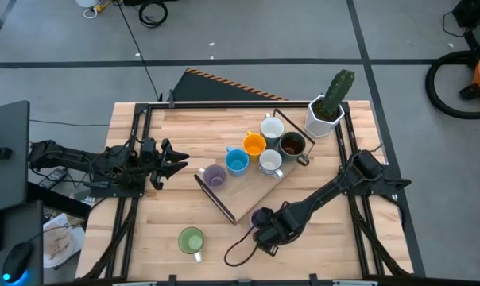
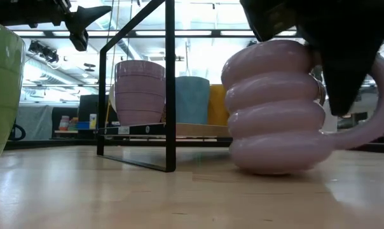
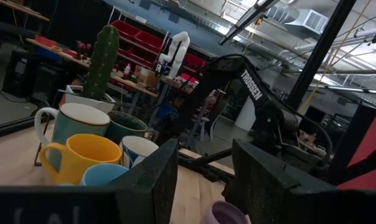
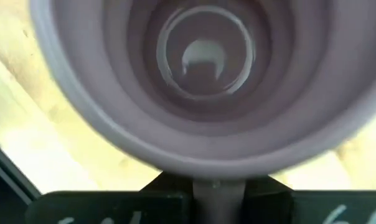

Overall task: Place coffee mugs
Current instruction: Put the violet mug on the shelf

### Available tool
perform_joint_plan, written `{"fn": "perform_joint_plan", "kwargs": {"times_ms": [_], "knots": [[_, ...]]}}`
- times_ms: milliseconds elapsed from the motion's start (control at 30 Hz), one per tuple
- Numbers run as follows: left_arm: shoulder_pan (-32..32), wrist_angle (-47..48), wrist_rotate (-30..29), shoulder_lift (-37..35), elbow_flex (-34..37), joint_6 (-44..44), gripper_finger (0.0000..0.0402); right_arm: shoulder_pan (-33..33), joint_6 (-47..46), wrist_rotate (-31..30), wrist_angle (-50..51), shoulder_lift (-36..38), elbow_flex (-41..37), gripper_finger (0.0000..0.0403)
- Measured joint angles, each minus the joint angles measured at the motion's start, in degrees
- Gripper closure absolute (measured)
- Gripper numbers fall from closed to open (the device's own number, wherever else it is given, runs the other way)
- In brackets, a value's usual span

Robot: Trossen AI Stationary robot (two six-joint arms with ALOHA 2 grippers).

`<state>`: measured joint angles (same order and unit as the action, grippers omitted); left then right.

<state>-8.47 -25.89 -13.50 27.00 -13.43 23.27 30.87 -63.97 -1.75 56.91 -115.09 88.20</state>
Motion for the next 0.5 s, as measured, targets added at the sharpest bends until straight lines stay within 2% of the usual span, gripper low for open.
{"fn": "perform_joint_plan", "kwargs": {"times_ms": [500], "knots": [[0.0,0.0,0.0,0.0,0.0,0.0,0.0242,-2.6,4.2,-2.3,9.3,-0.1,6.7,0.0365]]}}
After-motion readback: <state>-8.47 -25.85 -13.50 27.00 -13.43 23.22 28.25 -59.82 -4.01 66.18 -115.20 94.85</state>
